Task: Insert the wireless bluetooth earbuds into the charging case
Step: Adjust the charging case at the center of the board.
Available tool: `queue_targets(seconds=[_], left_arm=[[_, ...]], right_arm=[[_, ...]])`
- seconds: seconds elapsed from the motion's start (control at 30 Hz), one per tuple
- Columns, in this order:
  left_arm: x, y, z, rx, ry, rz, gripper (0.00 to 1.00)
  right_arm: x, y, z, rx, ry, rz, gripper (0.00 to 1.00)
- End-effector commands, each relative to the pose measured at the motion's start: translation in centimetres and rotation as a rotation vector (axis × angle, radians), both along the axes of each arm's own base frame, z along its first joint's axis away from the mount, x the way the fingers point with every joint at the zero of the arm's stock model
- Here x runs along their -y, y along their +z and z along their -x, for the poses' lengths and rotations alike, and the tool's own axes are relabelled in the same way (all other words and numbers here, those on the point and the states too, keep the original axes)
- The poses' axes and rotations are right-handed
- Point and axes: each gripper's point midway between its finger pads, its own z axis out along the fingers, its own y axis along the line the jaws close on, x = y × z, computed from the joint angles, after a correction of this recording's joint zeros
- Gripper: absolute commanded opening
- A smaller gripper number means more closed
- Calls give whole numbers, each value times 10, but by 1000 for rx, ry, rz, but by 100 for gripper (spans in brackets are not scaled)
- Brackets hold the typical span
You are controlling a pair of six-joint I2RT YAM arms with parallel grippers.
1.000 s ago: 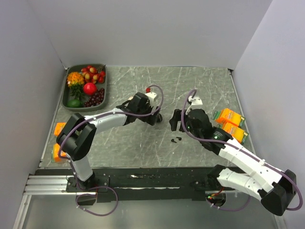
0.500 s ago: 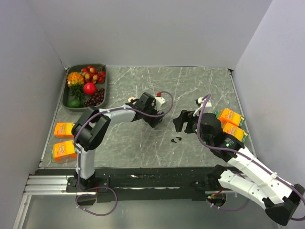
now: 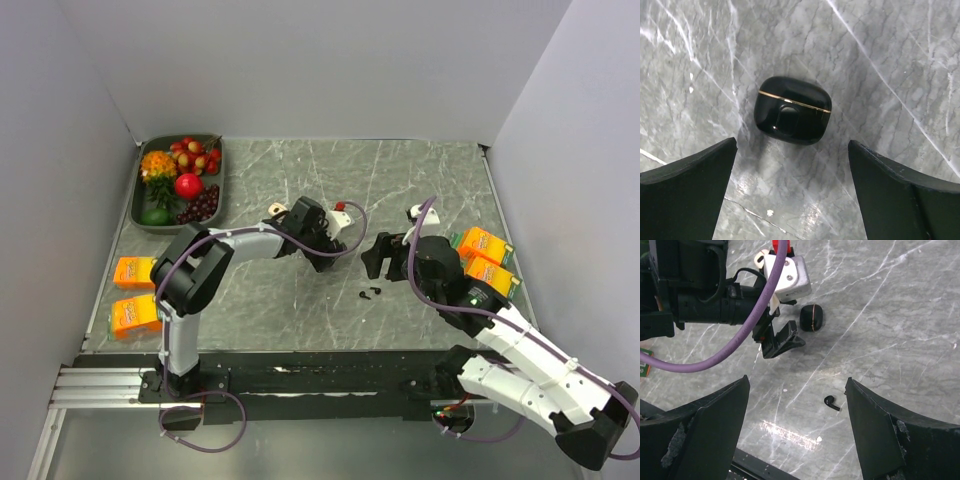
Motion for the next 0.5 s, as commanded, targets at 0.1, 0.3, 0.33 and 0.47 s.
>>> queue_targets(seconds=[0.1, 0.3, 0.33, 0.47], left_arm=[[12, 4, -18, 45, -79, 30, 98], [13, 7, -25, 11, -103, 64, 94], [11, 5, -27, 1, -101, 65, 93], [10, -1, -20, -48, -130, 75, 85]], right_arm=[[-2, 4, -1, 3, 2, -6, 85], [-4, 4, -1, 2, 9, -4, 85], [-4, 3, -1, -1, 12, -2, 85], [-6, 6, -2, 2, 14, -7, 85]])
